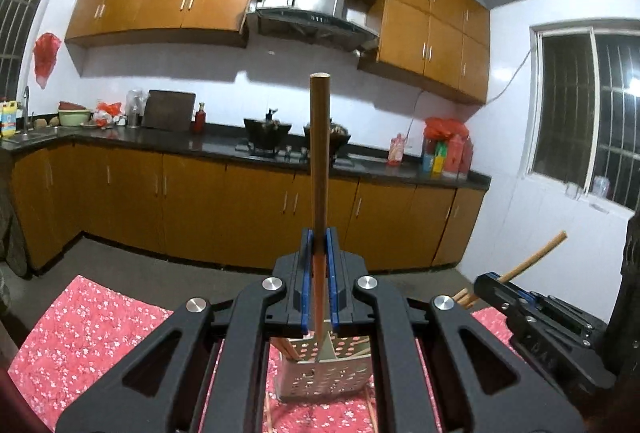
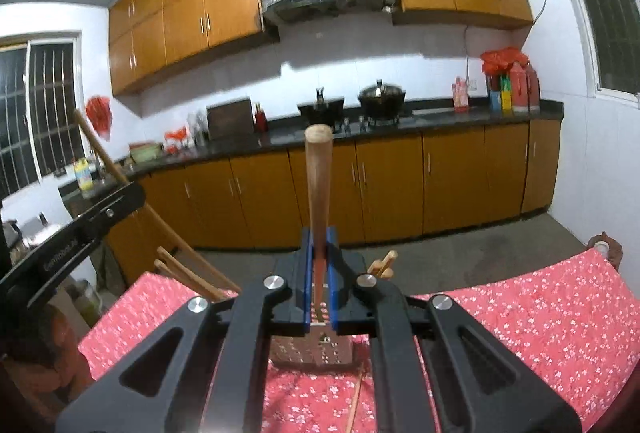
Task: Organize utensils
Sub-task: 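Raise both held chopsticks upright over the beige holder, then drop the chopsticks into the holder by opening both tools, then close the left tool on a chopstick while the right tool grasps another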
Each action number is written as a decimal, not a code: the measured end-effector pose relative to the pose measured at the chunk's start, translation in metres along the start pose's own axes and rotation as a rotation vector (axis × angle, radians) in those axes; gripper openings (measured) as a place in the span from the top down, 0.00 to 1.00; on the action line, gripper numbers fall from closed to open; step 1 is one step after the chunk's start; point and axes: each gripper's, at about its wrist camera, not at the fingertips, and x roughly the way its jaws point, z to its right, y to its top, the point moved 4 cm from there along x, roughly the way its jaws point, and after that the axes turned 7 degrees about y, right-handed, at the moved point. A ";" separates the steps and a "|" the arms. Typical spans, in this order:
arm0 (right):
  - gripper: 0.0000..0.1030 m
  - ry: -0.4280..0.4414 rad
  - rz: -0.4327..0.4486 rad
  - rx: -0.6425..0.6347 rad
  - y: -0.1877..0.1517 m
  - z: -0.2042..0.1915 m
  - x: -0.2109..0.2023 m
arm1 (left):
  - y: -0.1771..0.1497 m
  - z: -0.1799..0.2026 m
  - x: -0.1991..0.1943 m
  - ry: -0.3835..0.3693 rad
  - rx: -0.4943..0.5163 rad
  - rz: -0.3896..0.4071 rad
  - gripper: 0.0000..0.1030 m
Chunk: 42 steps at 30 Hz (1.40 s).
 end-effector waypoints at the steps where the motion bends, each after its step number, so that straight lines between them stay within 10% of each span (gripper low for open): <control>1: 0.93 -0.005 -0.018 -0.003 -0.002 0.001 0.007 | -0.003 0.003 0.004 0.003 0.005 -0.007 0.93; 14: 0.90 -0.004 -0.083 0.005 -0.020 0.003 0.033 | -0.031 0.013 0.037 0.021 0.034 -0.064 0.91; 18: 0.75 0.004 -0.060 0.005 -0.018 0.001 0.025 | -0.025 0.006 0.024 0.026 0.012 -0.027 0.53; 32: 0.70 -0.028 0.049 0.018 -0.028 0.012 -0.051 | -0.014 -0.039 -0.047 0.010 -0.094 0.045 0.53; 42: 0.68 -0.085 -0.332 0.159 -0.172 0.051 -0.015 | -0.129 -0.069 -0.028 0.111 -0.002 -0.285 0.52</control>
